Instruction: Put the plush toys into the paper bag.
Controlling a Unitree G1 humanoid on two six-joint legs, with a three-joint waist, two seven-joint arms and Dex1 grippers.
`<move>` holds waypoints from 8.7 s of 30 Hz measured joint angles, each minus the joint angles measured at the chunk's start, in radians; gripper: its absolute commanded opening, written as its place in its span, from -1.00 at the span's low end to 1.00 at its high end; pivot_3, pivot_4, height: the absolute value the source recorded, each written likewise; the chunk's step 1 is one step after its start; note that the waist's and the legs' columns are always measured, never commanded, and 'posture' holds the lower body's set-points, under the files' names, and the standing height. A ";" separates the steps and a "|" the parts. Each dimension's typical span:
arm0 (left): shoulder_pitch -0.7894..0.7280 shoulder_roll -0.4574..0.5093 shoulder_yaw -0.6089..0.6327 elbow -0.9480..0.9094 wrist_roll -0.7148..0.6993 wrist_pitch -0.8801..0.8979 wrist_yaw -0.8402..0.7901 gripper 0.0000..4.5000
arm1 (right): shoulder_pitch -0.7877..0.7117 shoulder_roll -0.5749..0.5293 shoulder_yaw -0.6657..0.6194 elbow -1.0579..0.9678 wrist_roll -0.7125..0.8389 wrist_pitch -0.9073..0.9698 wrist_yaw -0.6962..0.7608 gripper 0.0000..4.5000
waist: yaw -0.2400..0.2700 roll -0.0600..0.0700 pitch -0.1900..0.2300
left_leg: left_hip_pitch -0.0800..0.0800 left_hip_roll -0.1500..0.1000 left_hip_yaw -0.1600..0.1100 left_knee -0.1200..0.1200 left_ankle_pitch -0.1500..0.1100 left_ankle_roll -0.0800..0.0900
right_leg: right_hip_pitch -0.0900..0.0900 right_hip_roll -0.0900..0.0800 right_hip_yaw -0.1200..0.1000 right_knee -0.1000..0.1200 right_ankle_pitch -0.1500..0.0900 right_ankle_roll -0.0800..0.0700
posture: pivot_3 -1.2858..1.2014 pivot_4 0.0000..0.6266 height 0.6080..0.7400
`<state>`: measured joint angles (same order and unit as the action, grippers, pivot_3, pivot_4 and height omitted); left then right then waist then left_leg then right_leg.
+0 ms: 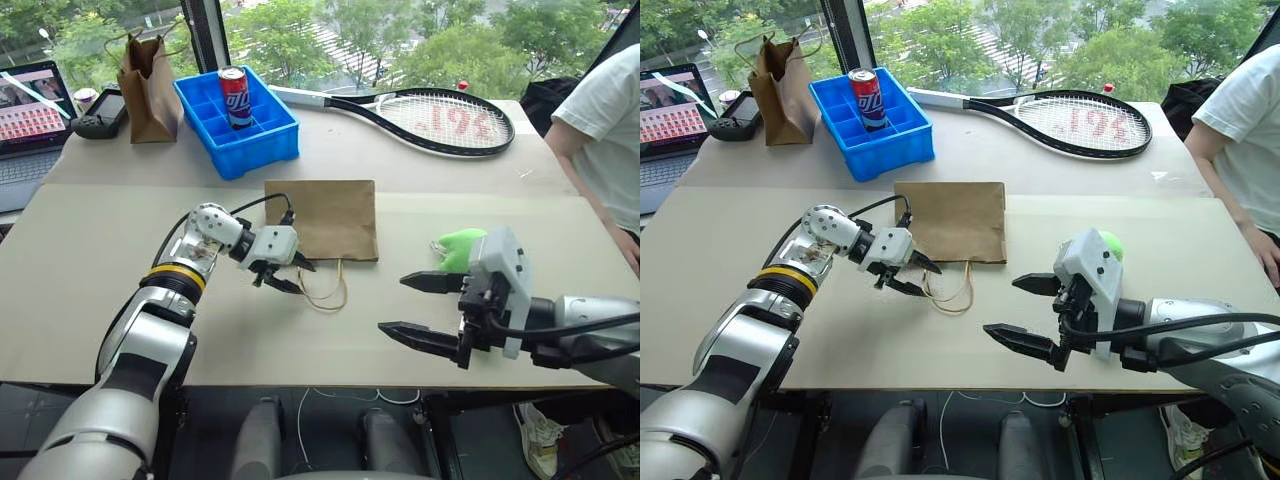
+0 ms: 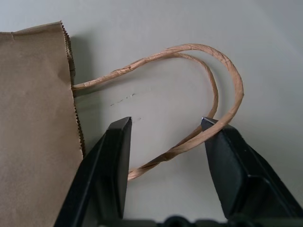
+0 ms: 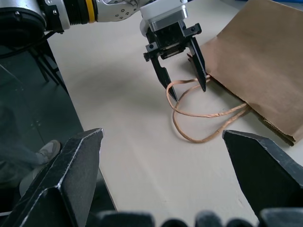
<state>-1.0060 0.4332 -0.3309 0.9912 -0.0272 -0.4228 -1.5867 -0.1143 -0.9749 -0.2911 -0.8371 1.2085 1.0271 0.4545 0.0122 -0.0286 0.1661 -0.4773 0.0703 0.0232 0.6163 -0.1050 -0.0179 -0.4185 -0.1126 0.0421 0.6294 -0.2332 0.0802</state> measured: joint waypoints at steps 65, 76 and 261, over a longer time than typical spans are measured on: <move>-0.063 0.076 0.223 -0.885 -0.444 0.958 0.309 -1.00 | -0.164 0.669 0.541 0.682 -1.047 -0.538 -0.062 -0.96 | -0.026 0.000 0.000 | 0.001 0.000 -0.005 -0.001 0.002 -0.001 | 0.000 0.004 0.000 0.004 0.000 0.002 | 0.03 -0.52 1.00; 0.059 0.047 0.195 -1.024 -0.449 1.042 0.399 -1.00 | -0.148 0.540 0.325 0.347 -0.795 -0.356 0.074 0.21 | -0.020 0.000 0.000 | 0.001 0.000 -0.005 -0.001 0.002 -0.001 | 0.001 0.004 0.000 0.004 0.000 0.002 | 0.03 -0.52 1.00; 0.085 0.014 0.141 -1.052 -0.467 1.143 0.526 -1.00 | -0.196 0.144 0.324 0.354 -0.770 -0.135 0.355 0.98 | -0.020 0.001 0.000 | 0.001 -0.003 -0.013 -0.001 0.004 -0.002 | -0.001 0.008 0.003 0.012 -0.006 0.000 | 0.03 -0.52 1.00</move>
<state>-0.9213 0.4470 -0.1903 -0.0607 -0.4940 0.7198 -1.0604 -0.3103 -0.8306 0.0328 -0.4830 0.4386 0.8918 0.8090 -0.0082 -0.0272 0.1661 -0.4760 0.0678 0.0105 0.6149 -0.1011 -0.0204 -0.4196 -0.1051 0.0448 0.6416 -0.2388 0.0804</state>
